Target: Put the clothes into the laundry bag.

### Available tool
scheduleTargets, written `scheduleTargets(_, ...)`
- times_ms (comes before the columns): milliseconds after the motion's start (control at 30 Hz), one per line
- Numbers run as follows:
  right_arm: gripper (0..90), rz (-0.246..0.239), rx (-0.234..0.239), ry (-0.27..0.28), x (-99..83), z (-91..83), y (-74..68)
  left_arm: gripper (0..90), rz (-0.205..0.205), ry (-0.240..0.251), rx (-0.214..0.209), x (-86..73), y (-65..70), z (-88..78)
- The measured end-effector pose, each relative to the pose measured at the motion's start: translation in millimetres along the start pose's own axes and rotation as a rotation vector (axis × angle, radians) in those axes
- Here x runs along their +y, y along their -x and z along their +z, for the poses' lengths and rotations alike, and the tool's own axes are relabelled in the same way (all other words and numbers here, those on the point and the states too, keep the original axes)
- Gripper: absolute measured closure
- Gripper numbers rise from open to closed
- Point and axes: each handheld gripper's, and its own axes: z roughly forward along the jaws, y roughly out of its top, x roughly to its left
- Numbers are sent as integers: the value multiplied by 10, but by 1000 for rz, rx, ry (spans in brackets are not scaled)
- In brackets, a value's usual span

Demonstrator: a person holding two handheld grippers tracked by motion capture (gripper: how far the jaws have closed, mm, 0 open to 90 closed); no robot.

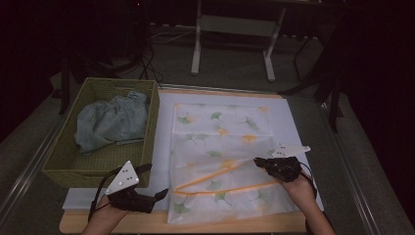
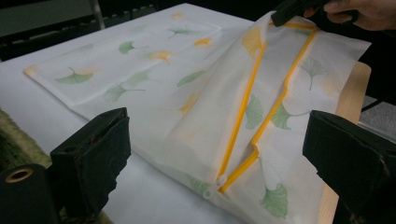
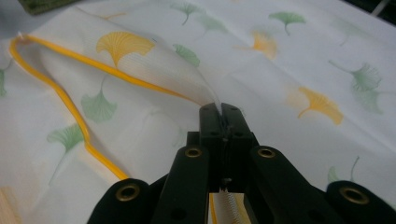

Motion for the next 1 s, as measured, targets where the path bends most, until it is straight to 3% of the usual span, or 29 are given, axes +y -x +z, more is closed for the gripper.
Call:
scheduleTargets(133, 888, -11, -18, 6, 80, -64, 1, 88, -58, -27, -27, 17, -31, -49)
scheduleTargets(200, 888, -3, -3, 24, 111, -89, 12, 88, -69, -34, -5, 20, -40, -83)
scheduleTargets(333, 888, -3, 2, 28, 165, -108, 10, 89, -69, -3, 49, 46, -131, -207)
scheduleTargets(467, 888, -8, 2, 21, 186, -96, 2, 100, -30, -10, 80, 142, -263, -357)
scheduleTargets(533, 888, -12, 6, 16, 190, -93, -2, 119, -20, -22, 111, 186, -372, -434)
scheduleTargets(733, 888, -27, 2, 15, 213, -112, -31, 120, -53, -50, 225, 279, -796, -617)
scheduleTargets(900, 888, -28, 10, 30, 236, -110, -40, 128, -56, -129, 287, 344, -1111, -585)
scheduleTargets(1000, 888, -36, 12, 33, 252, -116, -54, 127, -94, -160, 311, 359, -1279, -534)
